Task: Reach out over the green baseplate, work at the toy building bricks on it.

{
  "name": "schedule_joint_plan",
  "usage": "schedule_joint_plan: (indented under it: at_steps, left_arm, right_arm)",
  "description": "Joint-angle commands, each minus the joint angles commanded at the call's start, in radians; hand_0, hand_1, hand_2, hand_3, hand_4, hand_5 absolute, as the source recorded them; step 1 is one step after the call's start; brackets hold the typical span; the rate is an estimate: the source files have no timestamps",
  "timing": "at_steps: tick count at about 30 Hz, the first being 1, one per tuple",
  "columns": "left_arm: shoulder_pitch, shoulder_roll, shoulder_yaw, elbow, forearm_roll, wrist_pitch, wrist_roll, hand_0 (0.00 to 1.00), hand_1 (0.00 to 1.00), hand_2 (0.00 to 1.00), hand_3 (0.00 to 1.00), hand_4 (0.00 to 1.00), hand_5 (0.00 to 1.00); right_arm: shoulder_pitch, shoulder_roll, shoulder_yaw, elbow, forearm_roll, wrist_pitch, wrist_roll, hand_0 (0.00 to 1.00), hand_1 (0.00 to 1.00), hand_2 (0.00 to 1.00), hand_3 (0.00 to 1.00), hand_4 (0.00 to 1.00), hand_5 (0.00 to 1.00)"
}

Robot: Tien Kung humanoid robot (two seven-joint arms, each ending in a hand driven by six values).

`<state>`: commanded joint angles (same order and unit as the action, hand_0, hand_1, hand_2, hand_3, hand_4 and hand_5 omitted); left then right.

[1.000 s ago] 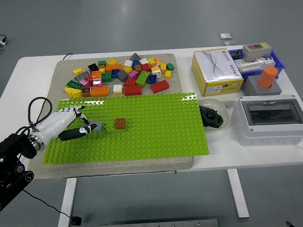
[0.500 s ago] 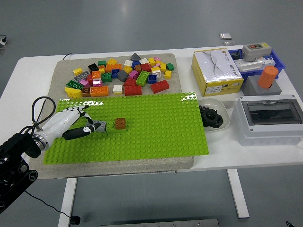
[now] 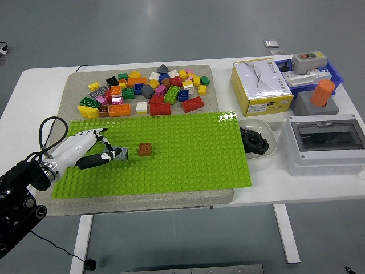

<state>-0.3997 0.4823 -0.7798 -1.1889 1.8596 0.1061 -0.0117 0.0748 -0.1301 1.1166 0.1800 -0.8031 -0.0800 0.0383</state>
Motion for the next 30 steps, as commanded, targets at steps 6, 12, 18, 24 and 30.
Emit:
schedule_joint_plan:
  at_steps: [6, 12, 18, 24, 30]
  left_arm:
    - [0.006, 0.003, 0.000, -0.004, 0.000, -0.003, 0.007, 0.998, 0.998, 0.998, 0.593, 0.797, 0.998]
    - [0.011, 0.000, -0.002, -0.021, -0.004, -0.012, 0.032, 0.998, 0.998, 0.998, 0.593, 0.800, 0.998]
    - [0.015, -0.018, -0.018, -0.034, -0.018, -0.022, 0.071, 0.998, 0.998, 0.998, 0.593, 0.798, 0.998]
    - [0.018, -0.046, -0.045, -0.041, -0.025, -0.025, 0.095, 0.998, 0.998, 0.998, 0.595, 0.798, 0.998]
    - [0.029, -0.062, -0.083, -0.045, -0.013, -0.032, 0.118, 0.998, 0.998, 0.998, 0.594, 0.802, 0.998]
  right_arm:
    - [-0.001, 0.000, 0.000, 0.000, 0.003, 0.001, 0.002, 0.713, 0.585, 0.696, 0.679, 0.751, 0.719]
    - [-0.001, -0.002, 0.001, 0.000, 0.006, 0.001, 0.005, 0.713, 0.585, 0.696, 0.679, 0.754, 0.722]
    - [0.000, -0.003, 0.001, 0.000, 0.008, 0.002, 0.007, 0.713, 0.586, 0.696, 0.679, 0.755, 0.720]
    - [0.001, -0.004, 0.001, 0.000, 0.009, 0.002, 0.008, 0.713, 0.586, 0.697, 0.679, 0.755, 0.721]
    - [0.001, -0.004, -0.001, 0.000, 0.011, 0.002, 0.009, 0.714, 0.586, 0.697, 0.679, 0.759, 0.726]
